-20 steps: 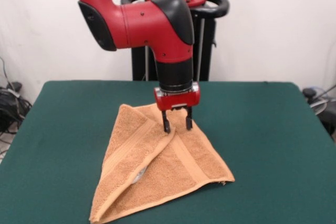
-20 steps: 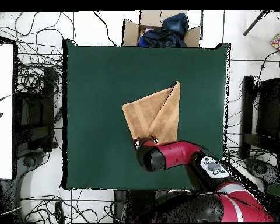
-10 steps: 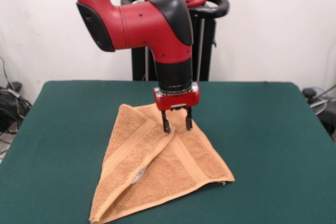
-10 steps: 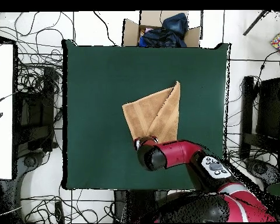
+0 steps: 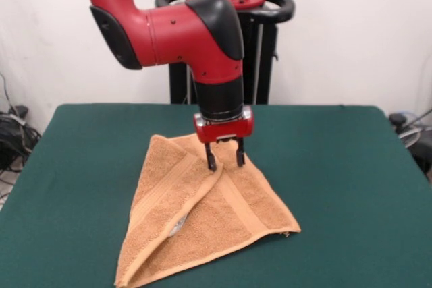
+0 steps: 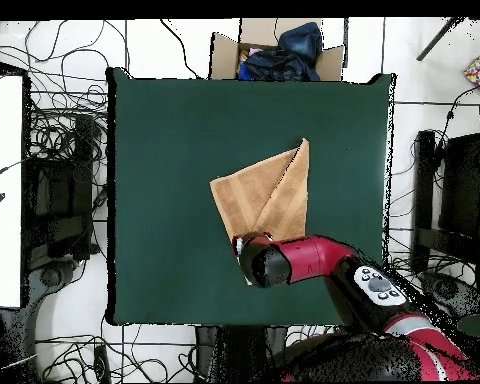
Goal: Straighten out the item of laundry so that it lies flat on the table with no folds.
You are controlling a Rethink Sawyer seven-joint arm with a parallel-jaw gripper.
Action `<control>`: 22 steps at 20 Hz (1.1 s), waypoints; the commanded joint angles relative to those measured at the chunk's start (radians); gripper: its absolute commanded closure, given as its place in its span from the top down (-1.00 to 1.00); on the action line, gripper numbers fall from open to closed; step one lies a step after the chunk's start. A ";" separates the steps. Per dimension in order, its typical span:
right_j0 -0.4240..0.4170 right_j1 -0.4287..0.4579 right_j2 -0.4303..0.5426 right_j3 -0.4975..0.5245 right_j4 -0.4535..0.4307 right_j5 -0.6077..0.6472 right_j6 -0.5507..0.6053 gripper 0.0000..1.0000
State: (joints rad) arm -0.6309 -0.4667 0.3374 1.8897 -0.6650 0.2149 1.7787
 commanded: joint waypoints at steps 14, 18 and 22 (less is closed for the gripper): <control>-0.028 0.005 0.056 -0.126 -0.039 0.074 -0.066 1.00; -0.029 0.003 0.061 -0.124 -0.035 0.083 -0.069 -1.00; -0.011 -0.005 0.042 -0.124 -0.026 0.103 -0.054 -1.00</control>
State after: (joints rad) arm -0.6476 -0.4662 0.3412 1.8818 -0.6654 0.2213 1.7787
